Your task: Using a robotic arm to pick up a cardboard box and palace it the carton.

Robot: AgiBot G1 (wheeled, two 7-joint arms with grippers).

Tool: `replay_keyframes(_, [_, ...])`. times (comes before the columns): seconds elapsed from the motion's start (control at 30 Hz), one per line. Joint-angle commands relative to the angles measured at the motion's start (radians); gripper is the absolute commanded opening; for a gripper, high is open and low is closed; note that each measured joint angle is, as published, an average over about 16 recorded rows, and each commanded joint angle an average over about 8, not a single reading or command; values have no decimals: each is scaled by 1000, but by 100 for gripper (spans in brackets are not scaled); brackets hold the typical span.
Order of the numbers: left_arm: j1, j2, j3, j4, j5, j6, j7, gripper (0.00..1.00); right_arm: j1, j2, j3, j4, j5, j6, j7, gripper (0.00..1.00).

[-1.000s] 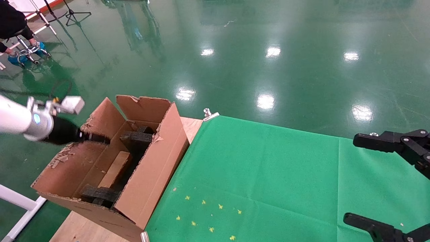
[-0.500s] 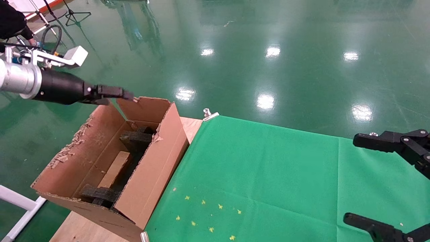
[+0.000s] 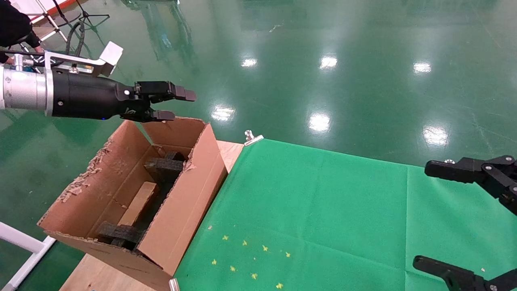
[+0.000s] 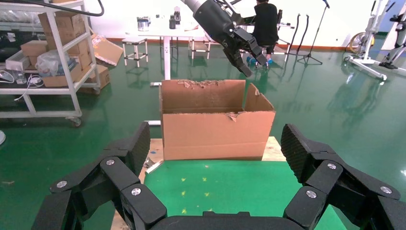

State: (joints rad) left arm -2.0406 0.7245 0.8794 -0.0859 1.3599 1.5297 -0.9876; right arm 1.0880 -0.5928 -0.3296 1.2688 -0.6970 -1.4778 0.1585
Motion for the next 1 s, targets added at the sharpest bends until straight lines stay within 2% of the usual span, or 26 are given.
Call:
replay_keyframes(0.03, [0,1,-1,4,-3,2,-1,100,0,0,0,0,0,0,0,100])
replay_keyframes(0.27, [56,-7,-33,-66,-34,-5,46,100,0,0,0,0,0,0,0,100])
replay_keyframes(1.0, [407,-48,-251,-503,-264,-16,337,100,0,0,-1,0,0,0,0,100])
